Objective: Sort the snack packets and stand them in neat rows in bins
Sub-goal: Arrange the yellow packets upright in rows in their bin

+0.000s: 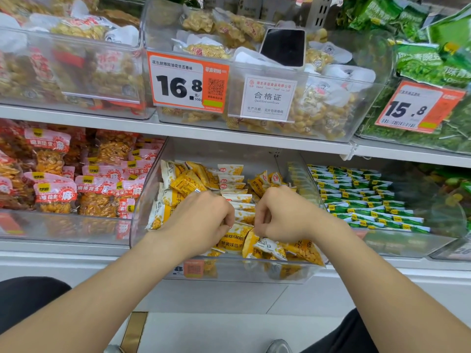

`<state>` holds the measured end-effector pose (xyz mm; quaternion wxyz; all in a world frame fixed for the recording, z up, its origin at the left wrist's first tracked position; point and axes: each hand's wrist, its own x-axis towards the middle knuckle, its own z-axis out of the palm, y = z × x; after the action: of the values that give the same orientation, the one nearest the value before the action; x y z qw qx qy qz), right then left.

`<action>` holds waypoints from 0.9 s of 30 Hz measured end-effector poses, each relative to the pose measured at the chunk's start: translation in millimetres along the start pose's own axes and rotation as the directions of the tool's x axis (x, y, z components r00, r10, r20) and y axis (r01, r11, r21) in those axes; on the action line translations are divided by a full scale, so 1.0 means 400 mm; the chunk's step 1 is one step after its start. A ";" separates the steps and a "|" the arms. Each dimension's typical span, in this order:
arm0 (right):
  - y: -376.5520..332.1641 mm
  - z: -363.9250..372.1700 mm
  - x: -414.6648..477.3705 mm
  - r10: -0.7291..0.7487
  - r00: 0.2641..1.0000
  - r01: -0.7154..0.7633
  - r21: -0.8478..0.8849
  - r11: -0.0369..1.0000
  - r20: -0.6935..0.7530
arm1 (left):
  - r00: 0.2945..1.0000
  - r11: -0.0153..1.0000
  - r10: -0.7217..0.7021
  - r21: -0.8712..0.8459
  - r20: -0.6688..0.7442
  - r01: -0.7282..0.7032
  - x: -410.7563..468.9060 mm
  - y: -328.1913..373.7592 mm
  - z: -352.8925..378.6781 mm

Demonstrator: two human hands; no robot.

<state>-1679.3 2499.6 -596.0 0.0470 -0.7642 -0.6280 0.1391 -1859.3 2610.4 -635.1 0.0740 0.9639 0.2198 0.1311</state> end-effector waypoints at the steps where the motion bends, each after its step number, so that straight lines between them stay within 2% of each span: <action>1: 0.004 -0.009 -0.007 0.013 1.000 -0.012 0.035 0.999 -0.016 | 1.000 1.000 0.010 -0.001 -0.003 -0.010 0.000 -0.001 -0.001; 4: 0.016 -0.034 -0.025 0.063 0.992 -0.045 0.157 0.987 -0.108 | 0.999 0.999 0.022 -0.043 0.036 -0.020 -0.004 -0.006 -0.003; 6: 0.024 -0.040 -0.028 0.096 0.964 -0.024 0.282 0.959 -0.247 | 0.999 0.996 0.017 -0.092 0.045 -0.013 -0.008 -0.009 -0.004; 8: 0.032 -0.041 -0.025 0.116 0.924 0.033 0.379 0.925 -0.364 | 1.000 0.985 -0.015 -0.170 -0.004 0.014 -0.009 -0.004 -0.013; 11: 0.020 -0.038 -0.020 0.079 0.914 0.109 0.429 0.897 -0.398 | 0.996 0.939 -0.089 -0.337 -0.028 0.075 -0.010 0.015 -0.041; 13: 0.007 -0.034 -0.019 0.030 0.937 0.130 0.429 0.894 -0.347 | 0.997 0.917 -0.078 -0.393 -0.015 0.065 -0.014 0.025 -0.043; 15: -0.004 -0.025 -0.018 -0.012 0.981 0.097 0.433 0.896 -0.195 | 0.999 0.937 -0.042 -0.346 0.010 0.043 -0.020 0.021 -0.030; 17: -0.002 -0.011 -0.013 -0.054 0.997 0.071 0.313 0.947 -0.063 | 0.999 0.972 -0.014 -0.232 0.036 0.022 -0.019 0.014 -0.011; 19: 0.002 -0.003 -0.007 -0.072 0.997 0.069 0.201 0.977 0.007 | 0.999 0.987 0.002 -0.160 0.039 0.005 -0.015 0.010 -0.004; 23: 0.008 0.000 -0.003 -0.056 0.997 0.048 0.136 0.990 0.058 | 0.999 0.991 0.023 -0.135 0.034 -0.018 -0.015 0.004 -0.008; 27: -0.001 0.002 -0.001 -0.026 0.999 0.021 0.115 0.993 0.041 | 0.998 0.992 0.039 -0.121 0.043 -0.033 -0.017 0.000 -0.007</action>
<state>-1680.0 2499.1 -596.7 0.0792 -0.7498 -0.6287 0.1903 -1865.8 2607.8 -634.0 0.1343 0.9642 0.1924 0.1236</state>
